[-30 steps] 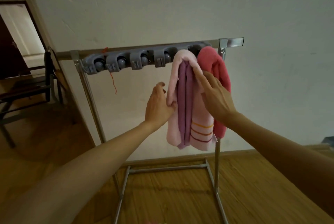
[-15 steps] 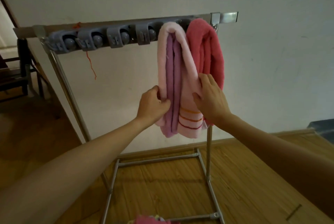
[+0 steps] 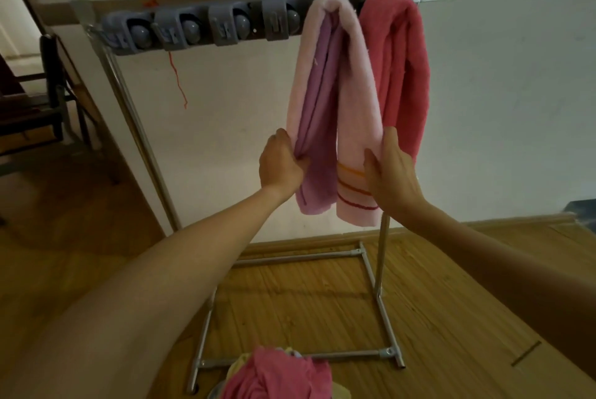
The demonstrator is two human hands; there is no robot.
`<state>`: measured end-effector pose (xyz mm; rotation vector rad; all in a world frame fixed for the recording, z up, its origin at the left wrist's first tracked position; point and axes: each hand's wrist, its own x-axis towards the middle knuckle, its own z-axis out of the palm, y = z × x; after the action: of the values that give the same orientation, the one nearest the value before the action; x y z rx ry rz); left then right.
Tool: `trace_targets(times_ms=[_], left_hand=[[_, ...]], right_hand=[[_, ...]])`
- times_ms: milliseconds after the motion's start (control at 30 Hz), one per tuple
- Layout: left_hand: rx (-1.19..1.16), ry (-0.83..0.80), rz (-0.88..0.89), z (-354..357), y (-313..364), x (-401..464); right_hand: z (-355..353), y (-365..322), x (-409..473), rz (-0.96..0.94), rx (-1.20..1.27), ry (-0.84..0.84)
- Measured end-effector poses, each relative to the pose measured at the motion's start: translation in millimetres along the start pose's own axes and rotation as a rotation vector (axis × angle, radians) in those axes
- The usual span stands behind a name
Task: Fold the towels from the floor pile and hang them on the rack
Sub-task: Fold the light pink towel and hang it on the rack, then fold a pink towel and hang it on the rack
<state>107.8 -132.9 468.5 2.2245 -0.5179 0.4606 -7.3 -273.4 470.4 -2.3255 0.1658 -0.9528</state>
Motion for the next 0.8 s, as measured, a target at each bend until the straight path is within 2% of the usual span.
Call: trace_targets(times_ms=[233,433,567,800], left_hand=[[0.082,0.126,0.004,-38,-24,1],[0.105,0.112,0.012,-37,-20,-2],[0.083,0.092,0.008,-21,-12,-9],[-0.047,0.035,0.044,9,-3,-24]], right_hand=[[27,-31,-3,0.015,0.081,-0.032],[43,-26,12,-0.019,-0.224,-0.038],[48,-12,14,-0.044,-0.283,-0.056],[45,12,5,-0.084,-0.246,-0.169]])
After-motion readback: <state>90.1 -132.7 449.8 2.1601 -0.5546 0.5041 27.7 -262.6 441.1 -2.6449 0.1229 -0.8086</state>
